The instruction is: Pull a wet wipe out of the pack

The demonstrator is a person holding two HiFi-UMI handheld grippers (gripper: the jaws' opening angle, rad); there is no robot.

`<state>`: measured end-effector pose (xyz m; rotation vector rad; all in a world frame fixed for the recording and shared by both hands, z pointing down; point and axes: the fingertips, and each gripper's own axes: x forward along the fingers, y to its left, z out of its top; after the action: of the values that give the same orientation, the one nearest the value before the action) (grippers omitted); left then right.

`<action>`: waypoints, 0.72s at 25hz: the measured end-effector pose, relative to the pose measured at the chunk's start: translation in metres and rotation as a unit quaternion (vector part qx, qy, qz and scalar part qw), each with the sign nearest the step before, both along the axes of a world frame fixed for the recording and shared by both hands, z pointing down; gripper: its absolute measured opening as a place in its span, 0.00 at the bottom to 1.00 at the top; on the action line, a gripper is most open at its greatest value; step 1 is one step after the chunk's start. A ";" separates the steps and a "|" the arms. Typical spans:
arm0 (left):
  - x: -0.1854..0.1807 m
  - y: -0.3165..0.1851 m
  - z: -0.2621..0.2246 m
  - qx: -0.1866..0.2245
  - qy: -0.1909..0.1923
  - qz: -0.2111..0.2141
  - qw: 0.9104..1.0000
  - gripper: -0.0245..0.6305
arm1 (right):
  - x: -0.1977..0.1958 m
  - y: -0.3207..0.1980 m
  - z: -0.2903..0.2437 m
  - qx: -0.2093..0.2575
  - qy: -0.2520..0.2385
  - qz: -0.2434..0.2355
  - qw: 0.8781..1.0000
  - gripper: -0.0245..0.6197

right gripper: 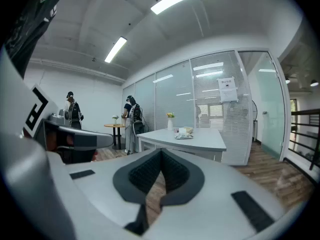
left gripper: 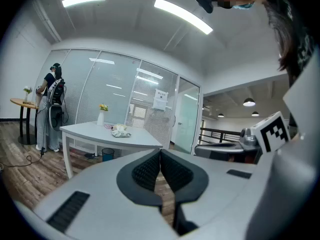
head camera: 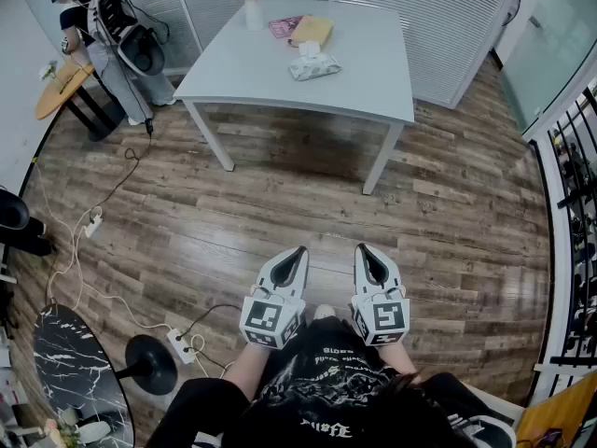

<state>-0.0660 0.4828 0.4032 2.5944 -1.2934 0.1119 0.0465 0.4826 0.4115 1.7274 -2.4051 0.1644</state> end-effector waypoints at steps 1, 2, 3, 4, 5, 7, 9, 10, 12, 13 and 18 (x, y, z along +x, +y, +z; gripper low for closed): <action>0.000 0.001 0.000 0.000 0.000 0.000 1.000 0.05 | 0.000 0.002 0.000 -0.002 -0.004 0.001 1.000 0.03; 0.001 0.002 -0.001 0.000 0.000 0.000 1.000 0.05 | 0.000 0.003 0.001 -0.004 -0.007 0.001 1.000 0.03; 0.001 0.002 -0.001 0.000 0.000 -0.001 1.000 0.05 | 0.000 0.005 0.001 -0.005 -0.007 0.000 1.000 0.03; 0.003 0.003 -0.002 0.001 0.000 -0.002 1.000 0.05 | 0.001 0.005 0.000 -0.005 -0.005 -0.001 1.000 0.03; 0.004 0.002 -0.003 0.002 0.000 -0.004 1.000 0.05 | 0.003 0.005 0.000 -0.004 -0.002 -0.003 1.000 0.03; 0.008 0.000 -0.003 0.004 0.002 -0.012 1.000 0.05 | 0.010 0.002 -0.001 -0.002 0.002 -0.006 1.000 0.03; 0.011 -0.002 -0.002 0.001 0.006 -0.020 1.000 0.05 | 0.017 -0.001 -0.001 0.000 -0.004 -0.010 1.000 0.03; 0.012 -0.002 -0.001 0.000 0.008 -0.024 1.000 0.05 | 0.021 -0.002 0.001 -0.001 -0.008 -0.011 1.000 0.04; 0.014 -0.002 0.000 -0.002 0.011 -0.031 0.999 0.05 | 0.028 -0.005 0.004 -0.004 -0.011 -0.007 1.000 0.04; 0.014 -0.002 0.000 -0.003 0.011 -0.034 0.999 0.05 | 0.031 -0.007 0.005 -0.007 -0.011 -0.004 1.000 0.04; 0.016 -0.007 0.010 -0.020 0.011 -0.035 0.999 0.05 | 0.035 -0.012 0.016 -0.021 -0.005 0.001 1.000 0.04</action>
<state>-0.0504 0.4757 0.4136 2.5062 -1.3592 0.0945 0.0819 0.4709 0.4276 1.7154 -2.3896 0.2223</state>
